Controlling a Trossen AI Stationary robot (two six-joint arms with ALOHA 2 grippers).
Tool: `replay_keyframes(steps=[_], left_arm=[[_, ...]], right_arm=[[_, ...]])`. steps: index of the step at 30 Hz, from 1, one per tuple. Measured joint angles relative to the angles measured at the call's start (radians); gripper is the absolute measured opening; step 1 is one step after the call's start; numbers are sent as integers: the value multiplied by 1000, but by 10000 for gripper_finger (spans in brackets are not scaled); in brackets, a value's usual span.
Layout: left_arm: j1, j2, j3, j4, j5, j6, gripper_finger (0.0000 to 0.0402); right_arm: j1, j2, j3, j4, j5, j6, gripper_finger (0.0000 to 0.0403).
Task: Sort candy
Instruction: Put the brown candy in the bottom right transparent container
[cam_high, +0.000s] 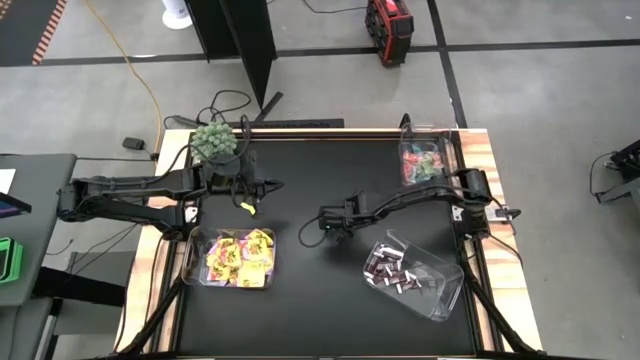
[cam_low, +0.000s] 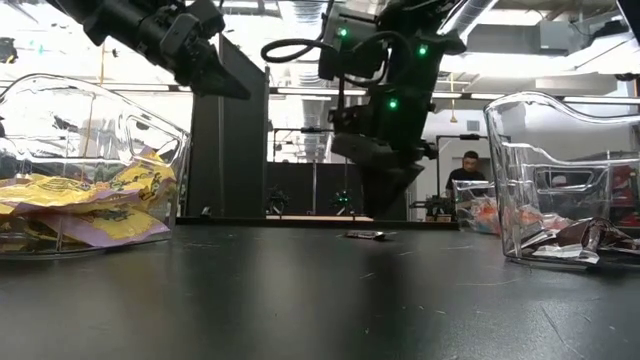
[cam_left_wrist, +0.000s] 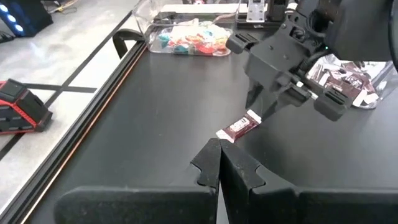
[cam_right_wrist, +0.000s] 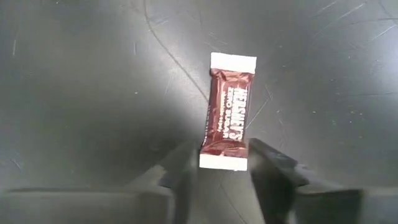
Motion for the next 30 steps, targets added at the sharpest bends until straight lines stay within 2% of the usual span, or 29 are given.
replay_keyframes(steps=[6, 10, 15, 22, 30], left_arm=[[0, 0, 0, -23, 0, -6, 2], [0, 0, 0, -36, 0, -6, 2], [0, 0, 0, -42, 0, -7, 2], [0, 0, 0, -42, 0, -6, 2], [0, 2, 0, -44, 0, -38, 2]], right_arm=[[-31, -1, -23, 17, -2, -1, 252], [-56, 0, -73, 22, -7, 0, 270], [-75, -5, -127, 122, -57, -22, 262], [-74, -3, -129, 171, -94, -77, 243], [-72, -4, -151, 199, -109, -89, 163]])
